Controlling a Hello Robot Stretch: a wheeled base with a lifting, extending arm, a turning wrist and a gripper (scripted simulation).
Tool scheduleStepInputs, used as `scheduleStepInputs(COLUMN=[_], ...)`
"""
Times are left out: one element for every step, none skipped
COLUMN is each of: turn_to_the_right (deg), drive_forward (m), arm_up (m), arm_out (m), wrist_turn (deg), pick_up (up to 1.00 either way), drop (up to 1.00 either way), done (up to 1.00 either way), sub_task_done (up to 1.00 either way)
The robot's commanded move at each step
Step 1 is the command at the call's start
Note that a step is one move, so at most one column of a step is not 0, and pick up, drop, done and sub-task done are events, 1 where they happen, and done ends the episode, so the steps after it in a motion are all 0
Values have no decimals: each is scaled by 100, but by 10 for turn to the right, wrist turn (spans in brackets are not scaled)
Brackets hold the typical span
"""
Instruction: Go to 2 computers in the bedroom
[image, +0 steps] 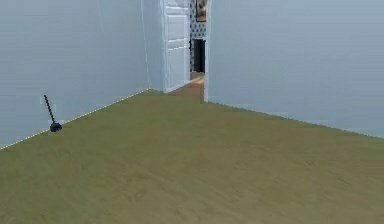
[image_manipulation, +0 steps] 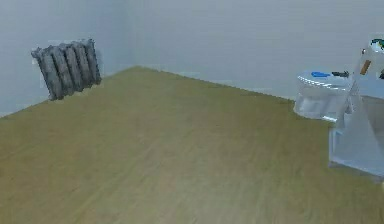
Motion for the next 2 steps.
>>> scheduleStepInputs(turn_to_the_right=[0,0], drive_forward=[100,100], arm_up=[0,0], arm_out=[0,0], wrist_turn=[0,0], pick_up=[0,0], drop=[0,0], done=[0,0], sub_task_done=[0,0])
